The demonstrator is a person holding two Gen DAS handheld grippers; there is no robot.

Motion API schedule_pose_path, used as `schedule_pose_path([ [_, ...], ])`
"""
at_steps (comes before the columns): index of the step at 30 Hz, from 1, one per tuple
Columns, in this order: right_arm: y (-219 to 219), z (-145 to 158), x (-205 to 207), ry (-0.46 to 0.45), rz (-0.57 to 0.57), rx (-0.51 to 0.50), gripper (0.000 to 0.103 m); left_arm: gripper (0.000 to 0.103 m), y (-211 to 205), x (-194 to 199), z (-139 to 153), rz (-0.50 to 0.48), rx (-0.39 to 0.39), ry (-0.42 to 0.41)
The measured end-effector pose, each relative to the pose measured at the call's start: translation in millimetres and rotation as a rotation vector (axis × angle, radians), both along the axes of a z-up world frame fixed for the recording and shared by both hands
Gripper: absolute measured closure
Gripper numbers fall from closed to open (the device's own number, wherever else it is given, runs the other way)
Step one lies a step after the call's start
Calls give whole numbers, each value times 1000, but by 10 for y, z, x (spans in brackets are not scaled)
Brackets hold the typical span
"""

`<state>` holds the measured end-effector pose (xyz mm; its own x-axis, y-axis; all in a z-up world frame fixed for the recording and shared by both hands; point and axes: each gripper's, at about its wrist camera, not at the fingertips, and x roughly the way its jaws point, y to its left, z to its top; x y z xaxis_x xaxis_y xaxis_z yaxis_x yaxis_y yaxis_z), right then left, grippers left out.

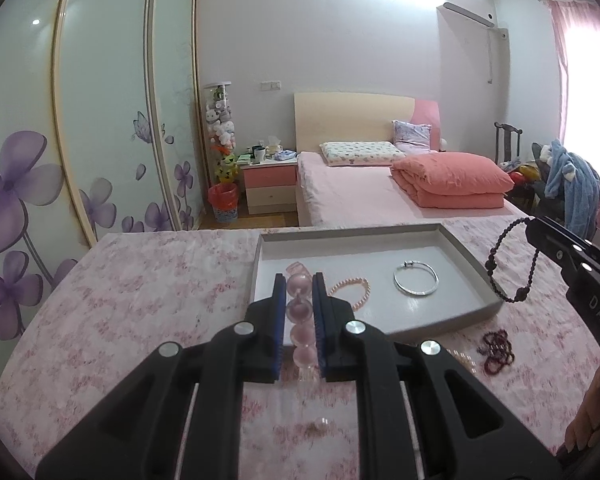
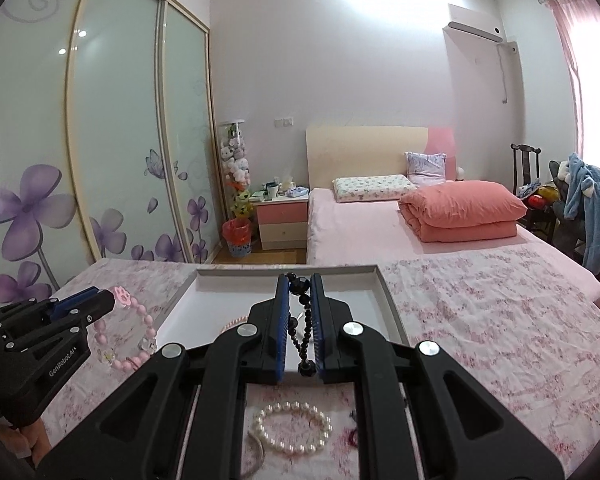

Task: Organize jewelry
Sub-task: 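Carry the black bracelet into the tray with the right gripper while the left drops its bracelet there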

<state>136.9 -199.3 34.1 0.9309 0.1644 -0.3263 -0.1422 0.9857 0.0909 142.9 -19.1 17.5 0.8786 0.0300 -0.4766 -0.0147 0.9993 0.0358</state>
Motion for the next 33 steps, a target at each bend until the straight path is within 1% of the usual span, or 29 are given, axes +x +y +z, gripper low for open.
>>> schedule_pose_path([
  [4,27,10,195,-10,-10,-2,91,89,-20,219,7,7,-8,4],
  [9,18,-28,479,10,-12,20,91,89,-84,458,13,4,2,1],
  [13,28,-116,693,42,-12,24,91,89,-113,662,-14,-7,4,6],
  [17,76,-240,912,76,-14,4,91,89,-143,835,-81,-16,4,19],
  [25,127,-429,1197,148,-11,20,91,89,-154,1086,-248,-29,-7,49],
  [30,156,-512,1288,190,-6,25,91,89,-170,1212,-333,-35,-7,72],
  [32,134,-533,1291,207,-9,35,87,88,-160,1223,-342,-24,-3,63],
  [33,114,-536,1280,209,-9,43,78,87,-151,1226,-337,-22,-3,59],
])
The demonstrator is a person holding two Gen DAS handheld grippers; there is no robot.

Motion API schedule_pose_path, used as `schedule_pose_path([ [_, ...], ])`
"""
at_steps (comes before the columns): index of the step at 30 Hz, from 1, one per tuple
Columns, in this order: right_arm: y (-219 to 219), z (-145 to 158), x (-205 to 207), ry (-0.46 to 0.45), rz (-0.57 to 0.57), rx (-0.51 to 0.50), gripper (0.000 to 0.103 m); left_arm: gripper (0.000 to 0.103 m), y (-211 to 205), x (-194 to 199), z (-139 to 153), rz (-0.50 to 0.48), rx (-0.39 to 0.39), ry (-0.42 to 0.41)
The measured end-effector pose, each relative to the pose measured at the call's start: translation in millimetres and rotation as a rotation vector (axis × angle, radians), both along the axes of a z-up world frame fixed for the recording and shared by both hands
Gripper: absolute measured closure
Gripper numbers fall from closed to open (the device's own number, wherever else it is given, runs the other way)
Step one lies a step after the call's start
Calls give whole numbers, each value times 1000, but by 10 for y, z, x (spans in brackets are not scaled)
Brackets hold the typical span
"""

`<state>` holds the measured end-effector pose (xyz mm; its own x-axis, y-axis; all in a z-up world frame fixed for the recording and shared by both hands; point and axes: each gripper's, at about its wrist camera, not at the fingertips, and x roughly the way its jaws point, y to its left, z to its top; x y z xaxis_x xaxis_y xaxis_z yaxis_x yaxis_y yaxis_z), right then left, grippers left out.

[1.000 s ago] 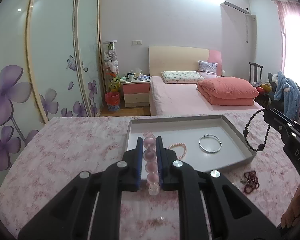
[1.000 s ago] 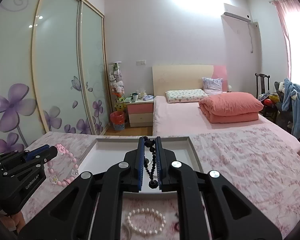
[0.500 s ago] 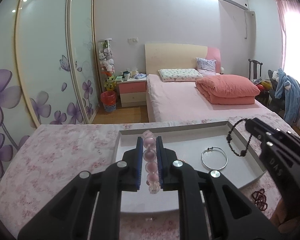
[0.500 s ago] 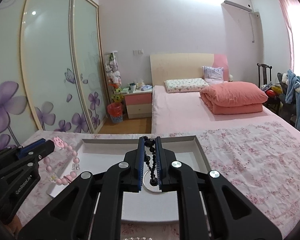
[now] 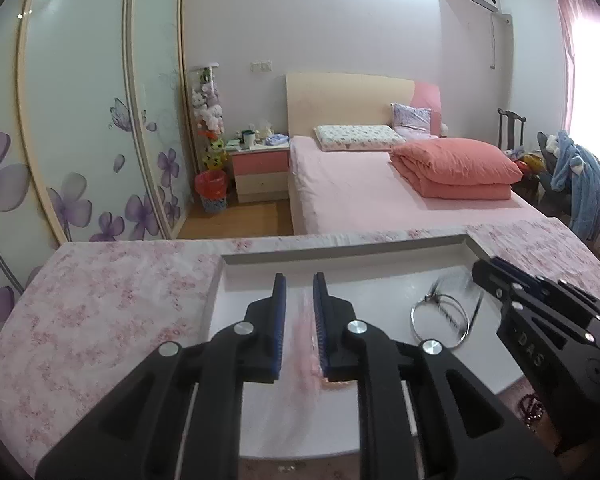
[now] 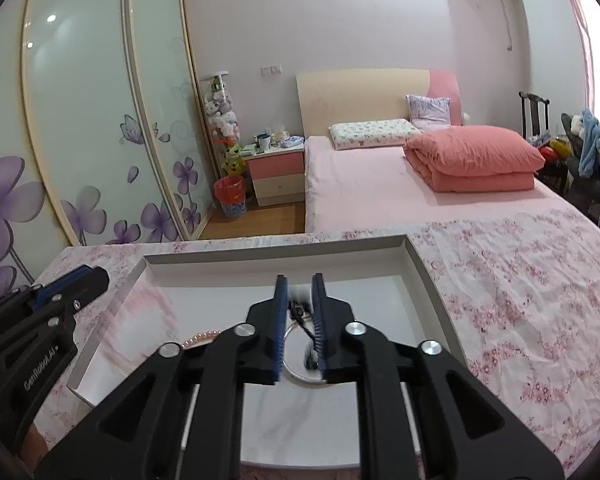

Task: Organize jewelry
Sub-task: 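Carry the black bracelet into the tray with the right gripper while the left drops its bracelet there, then grasp the dark red bead strand with the right gripper while the left grasps a white pearl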

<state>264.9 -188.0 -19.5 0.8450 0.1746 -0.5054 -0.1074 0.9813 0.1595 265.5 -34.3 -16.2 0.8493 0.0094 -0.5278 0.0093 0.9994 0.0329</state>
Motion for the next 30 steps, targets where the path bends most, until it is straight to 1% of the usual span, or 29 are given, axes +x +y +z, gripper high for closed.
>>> schedule_pose_path([
  [1,-13,-1,0,-1,-3,2,66,86,4,0,9,1,-2,-1],
  [2,-38,4,-8,-8,-17,2,63,84,21,1,17,6,-4,-3],
  [8,-101,48,-56,-12,-39,14,62,84,93,-31,52,32,10,-7],
  [13,-128,84,-125,-19,-43,8,62,83,180,-139,72,50,18,-9],
  [16,-140,88,-209,-19,-40,-1,62,75,255,-241,76,63,12,-8],
  [18,-153,83,-305,-10,-33,-9,62,71,330,-369,69,70,15,-4],
  [23,-230,61,-549,29,-13,-22,62,64,530,-723,13,82,8,23],
  [27,-316,9,-799,62,0,-47,56,61,677,-1040,-64,88,7,48],
  [29,-352,-23,-912,78,6,-61,56,60,720,-1172,-102,88,12,57],
  [30,-378,-51,-979,90,7,-71,56,58,745,-1235,-123,87,15,62],
])
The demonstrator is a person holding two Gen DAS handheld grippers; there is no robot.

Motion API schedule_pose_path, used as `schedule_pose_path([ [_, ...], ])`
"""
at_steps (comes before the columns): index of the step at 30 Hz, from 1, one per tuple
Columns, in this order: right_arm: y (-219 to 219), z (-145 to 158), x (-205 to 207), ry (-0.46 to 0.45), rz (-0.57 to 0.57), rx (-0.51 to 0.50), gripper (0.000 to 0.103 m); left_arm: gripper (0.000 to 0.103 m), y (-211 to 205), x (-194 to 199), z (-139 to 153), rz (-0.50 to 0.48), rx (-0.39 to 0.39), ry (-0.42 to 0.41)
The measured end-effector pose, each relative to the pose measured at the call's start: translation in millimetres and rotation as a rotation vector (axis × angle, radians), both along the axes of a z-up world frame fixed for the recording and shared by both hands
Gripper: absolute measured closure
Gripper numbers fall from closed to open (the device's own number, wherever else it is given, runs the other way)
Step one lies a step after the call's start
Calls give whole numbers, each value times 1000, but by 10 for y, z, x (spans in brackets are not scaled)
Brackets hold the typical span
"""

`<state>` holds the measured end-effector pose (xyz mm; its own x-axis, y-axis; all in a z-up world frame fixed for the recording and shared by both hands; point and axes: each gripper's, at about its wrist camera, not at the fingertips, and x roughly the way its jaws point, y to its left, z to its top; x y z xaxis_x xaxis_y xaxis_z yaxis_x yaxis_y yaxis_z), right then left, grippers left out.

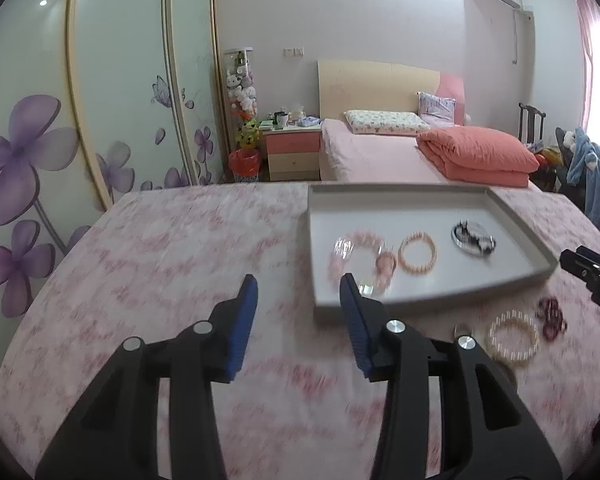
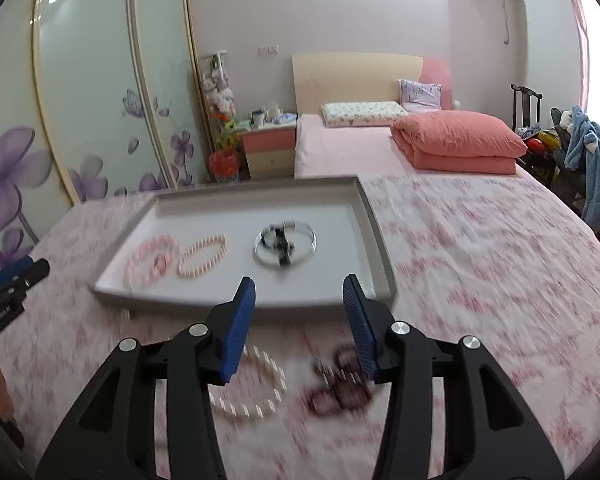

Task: Organize jewelry
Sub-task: 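Grasp the dark red bead strand with the right gripper while the left grasps a white pearl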

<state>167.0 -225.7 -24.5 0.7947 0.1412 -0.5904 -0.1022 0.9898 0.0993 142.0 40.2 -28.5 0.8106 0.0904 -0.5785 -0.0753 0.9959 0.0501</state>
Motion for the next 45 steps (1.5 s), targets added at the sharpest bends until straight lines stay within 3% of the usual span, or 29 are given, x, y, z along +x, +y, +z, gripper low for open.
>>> schedule_pose_path([
  [12,-438,-409,-286,187,-97,-2,53,53,36,-319,-264,-8,-22,108],
  [16,-449,-480,-255,217,-97,-20,48,50,-35,-310,-279,-26,-21,123],
  [24,-338,-540,-13,248,-75,-11,48,48,-178,-275,-307,-65,-18,143],
  [28,-281,-562,135,259,-76,-20,39,48,-223,-268,-308,-89,-23,147],
  [32,-223,-623,222,267,-71,-60,38,48,-298,-259,-325,-117,-24,160],
  [33,-203,-627,212,262,-67,-76,41,48,-322,-251,-334,-127,-26,166],
  [36,-185,-605,165,247,-45,-81,79,48,-402,-218,-363,-148,-18,182],
  [37,-192,-605,161,247,-43,-77,83,48,-436,-204,-379,-155,-14,189],
  [40,-224,-603,139,247,-45,-66,89,48,-498,-170,-424,-165,-8,208],
  [45,-244,-601,132,247,-46,-65,89,49,-574,-107,-527,-171,-6,248],
])
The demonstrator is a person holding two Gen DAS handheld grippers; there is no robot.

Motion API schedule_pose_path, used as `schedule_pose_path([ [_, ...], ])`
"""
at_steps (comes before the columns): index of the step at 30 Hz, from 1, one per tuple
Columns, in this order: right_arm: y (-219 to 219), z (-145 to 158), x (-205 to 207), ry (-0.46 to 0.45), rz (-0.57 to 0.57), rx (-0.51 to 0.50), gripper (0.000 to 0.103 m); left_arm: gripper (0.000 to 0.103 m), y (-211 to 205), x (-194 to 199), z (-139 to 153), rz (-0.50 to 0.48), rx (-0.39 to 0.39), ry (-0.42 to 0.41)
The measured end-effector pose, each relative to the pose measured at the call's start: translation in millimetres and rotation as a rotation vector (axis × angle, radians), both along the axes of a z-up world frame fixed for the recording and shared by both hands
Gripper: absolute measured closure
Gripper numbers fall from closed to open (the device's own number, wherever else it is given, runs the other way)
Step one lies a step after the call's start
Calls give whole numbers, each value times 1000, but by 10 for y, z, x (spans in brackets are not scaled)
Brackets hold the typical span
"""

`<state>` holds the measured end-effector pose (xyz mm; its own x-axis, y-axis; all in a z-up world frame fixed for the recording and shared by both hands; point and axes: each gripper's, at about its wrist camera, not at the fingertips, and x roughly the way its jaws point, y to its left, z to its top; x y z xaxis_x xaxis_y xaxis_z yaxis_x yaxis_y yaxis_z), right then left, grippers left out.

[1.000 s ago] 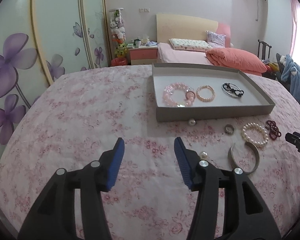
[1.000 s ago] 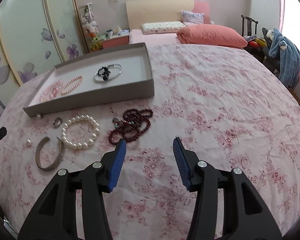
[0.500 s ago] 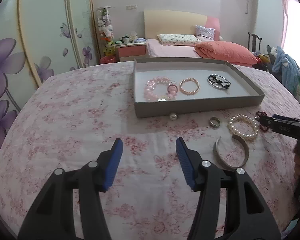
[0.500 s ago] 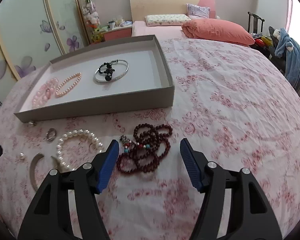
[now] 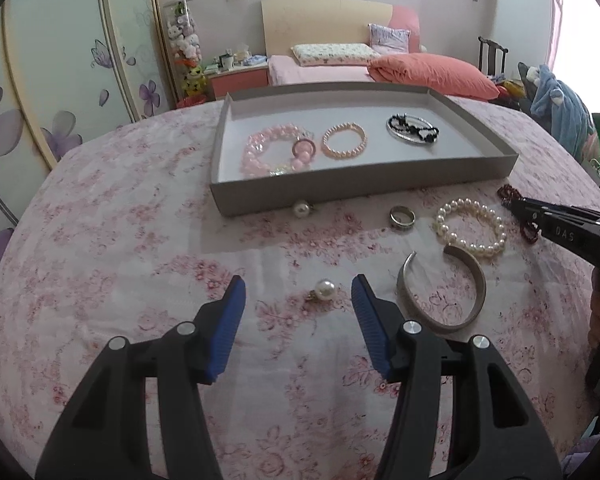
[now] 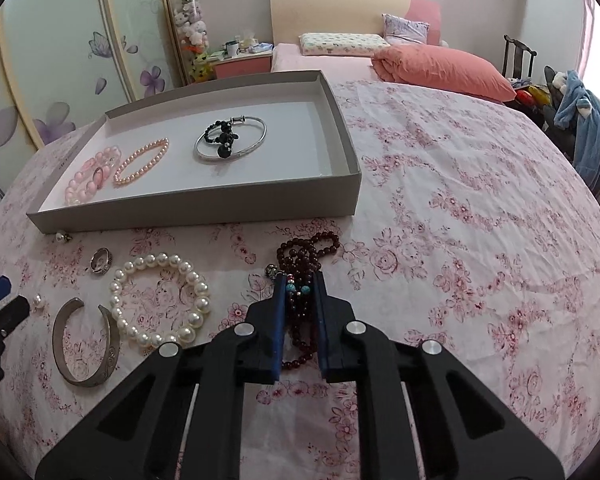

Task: Organize jewelry
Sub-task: 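Grasp the dark red bead strand with the right gripper while the left grasps a white pearl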

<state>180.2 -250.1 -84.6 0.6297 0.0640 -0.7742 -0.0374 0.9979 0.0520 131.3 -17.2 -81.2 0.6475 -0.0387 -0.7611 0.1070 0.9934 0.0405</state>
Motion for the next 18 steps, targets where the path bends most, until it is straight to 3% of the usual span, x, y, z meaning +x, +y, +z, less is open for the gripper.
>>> schedule_pose_path([
  [8,0,4,15,1,0,10,89,67,-43,114,-118,9,-8,47],
  [18,3,6,29,2,-1,15,89,69,-120,206,-154,12,-12,43],
])
